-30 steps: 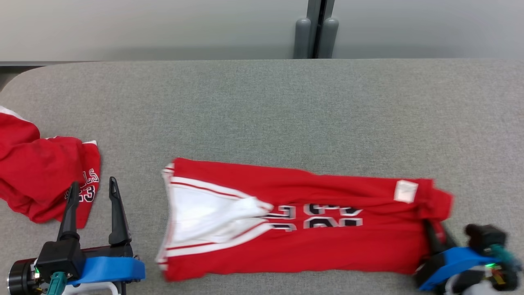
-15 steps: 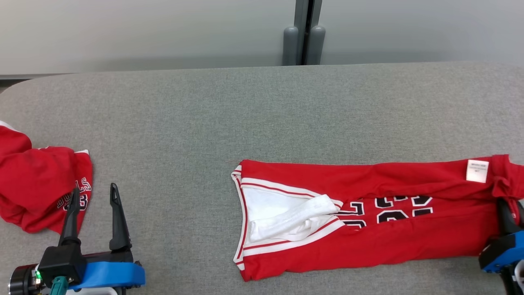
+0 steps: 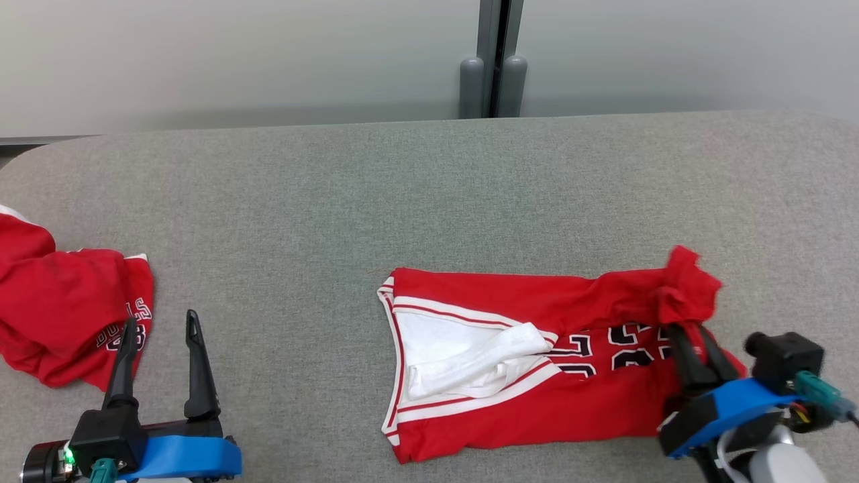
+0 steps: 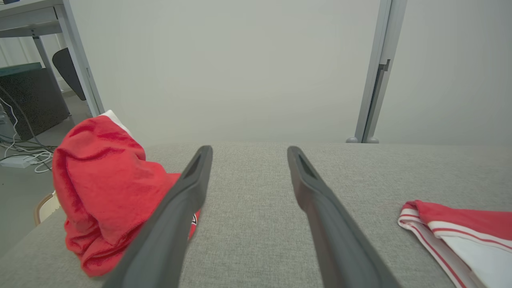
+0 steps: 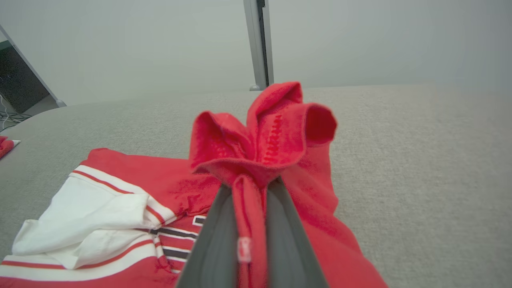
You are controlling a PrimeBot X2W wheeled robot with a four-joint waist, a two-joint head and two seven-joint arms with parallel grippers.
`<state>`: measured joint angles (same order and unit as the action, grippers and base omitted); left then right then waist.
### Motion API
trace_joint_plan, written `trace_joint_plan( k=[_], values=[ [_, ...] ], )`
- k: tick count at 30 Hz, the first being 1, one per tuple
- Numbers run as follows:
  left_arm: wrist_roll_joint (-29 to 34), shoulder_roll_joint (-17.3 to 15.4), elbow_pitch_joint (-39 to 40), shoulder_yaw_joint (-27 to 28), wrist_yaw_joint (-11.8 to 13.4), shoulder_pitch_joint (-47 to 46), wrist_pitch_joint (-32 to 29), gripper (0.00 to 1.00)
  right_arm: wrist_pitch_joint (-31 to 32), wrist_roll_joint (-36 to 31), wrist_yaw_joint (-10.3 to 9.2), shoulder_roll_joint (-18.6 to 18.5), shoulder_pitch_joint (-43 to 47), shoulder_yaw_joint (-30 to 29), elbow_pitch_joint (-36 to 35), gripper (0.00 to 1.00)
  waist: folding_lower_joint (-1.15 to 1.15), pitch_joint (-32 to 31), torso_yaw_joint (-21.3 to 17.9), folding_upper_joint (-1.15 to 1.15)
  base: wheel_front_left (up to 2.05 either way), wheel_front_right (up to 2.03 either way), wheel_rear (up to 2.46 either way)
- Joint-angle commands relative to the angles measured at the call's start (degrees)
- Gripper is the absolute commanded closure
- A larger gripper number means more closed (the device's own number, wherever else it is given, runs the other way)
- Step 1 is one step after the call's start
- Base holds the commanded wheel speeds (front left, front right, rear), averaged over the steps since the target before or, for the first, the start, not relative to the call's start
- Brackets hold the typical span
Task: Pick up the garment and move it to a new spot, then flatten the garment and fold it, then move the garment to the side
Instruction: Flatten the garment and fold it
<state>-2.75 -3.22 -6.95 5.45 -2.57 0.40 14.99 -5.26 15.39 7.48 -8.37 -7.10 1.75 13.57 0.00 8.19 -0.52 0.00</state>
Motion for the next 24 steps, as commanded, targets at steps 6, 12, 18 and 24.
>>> trace_joint_plan(
  k=[6,12,18,24],
  values=[
    [0.15,0.1,-0.41,-0.22,-0.34,-0.64,0.26,0.0,0.76,0.8,0.03,2.44,-2.97,6.55,-0.96,1.0,0.0,0.11,0.74,0.0,0.0,0.0,0.0],
    [0.02,0.16,-0.56,-0.37,-0.41,-1.14,0.26,0.0,-0.14,1.85,0.03,4.53,-6.64,12.56,1.23,1.0,0.0,0.6,1.73,0.0,0.0,0.0,0.0],
    [0.22,0.26,-0.63,-1.27,-0.36,-1.75,0.26,0.0,-1.13,3.29,0.03,5.4,-10.11,18.18,4.64,1.0,0.0,1.2,3.09,0.0,0.0,0.0,0.0],
    [-0.14,0.29,-1.62,-1.93,-0.76,-3.15,0.26,0.0,-2.6,7.63,0.03,5.46,-13.04,23.72,7.92,1.0,0.0,2.12,4.5,0.0,0.0,0.0,0.0]
  ],
)
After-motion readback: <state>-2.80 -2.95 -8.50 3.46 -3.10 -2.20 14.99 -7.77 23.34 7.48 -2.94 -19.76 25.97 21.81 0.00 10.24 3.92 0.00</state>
